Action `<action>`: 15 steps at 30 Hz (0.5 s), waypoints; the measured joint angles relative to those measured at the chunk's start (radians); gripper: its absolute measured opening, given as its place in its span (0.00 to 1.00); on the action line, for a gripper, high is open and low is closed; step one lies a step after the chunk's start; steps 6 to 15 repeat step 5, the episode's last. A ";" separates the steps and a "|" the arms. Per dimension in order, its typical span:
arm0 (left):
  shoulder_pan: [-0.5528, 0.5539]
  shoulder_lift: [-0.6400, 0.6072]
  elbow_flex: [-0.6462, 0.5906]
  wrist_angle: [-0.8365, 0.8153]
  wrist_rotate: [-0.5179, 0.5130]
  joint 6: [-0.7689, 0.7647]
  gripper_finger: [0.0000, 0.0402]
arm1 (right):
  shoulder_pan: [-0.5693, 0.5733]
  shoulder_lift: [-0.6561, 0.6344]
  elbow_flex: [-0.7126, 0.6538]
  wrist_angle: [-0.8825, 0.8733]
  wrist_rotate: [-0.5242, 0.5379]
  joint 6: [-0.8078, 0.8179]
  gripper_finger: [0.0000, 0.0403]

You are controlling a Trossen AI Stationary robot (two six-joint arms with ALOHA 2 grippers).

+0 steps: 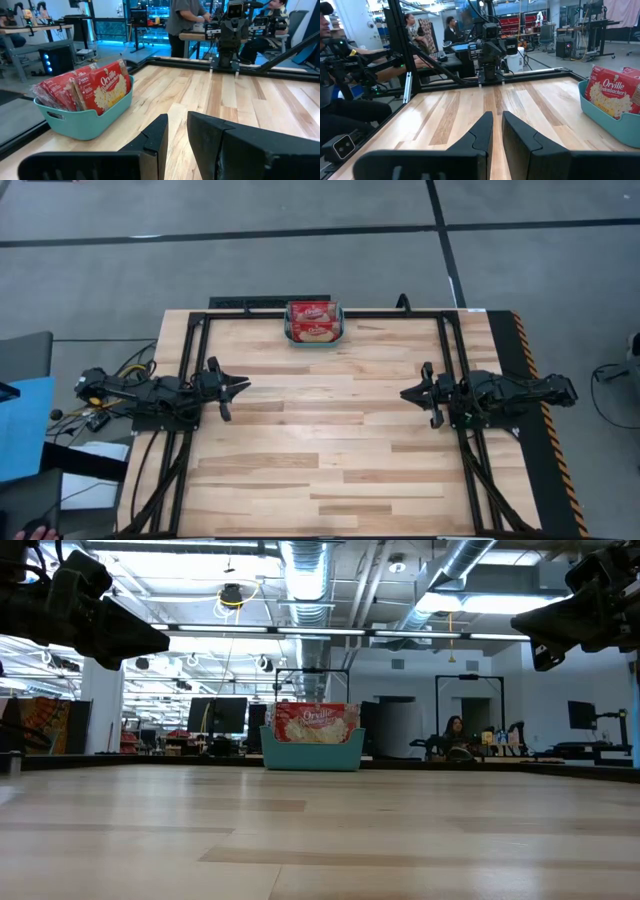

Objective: Sort popcorn bags into baskets
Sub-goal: Return to Home Position

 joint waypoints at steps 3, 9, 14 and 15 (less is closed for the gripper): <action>0.000 0.000 0.000 0.000 0.000 0.000 0.16 | 0.000 0.000 0.000 0.000 0.000 0.000 0.16; 0.000 0.000 0.000 0.000 0.000 0.000 0.16 | 0.000 0.000 0.000 0.000 0.000 0.000 0.16; 0.000 0.000 0.000 0.000 0.000 0.000 0.16 | 0.000 0.000 0.000 0.000 0.000 0.000 0.16; 0.000 0.000 0.000 0.000 0.000 0.000 0.16 | 0.000 0.000 0.000 0.000 0.000 0.000 0.16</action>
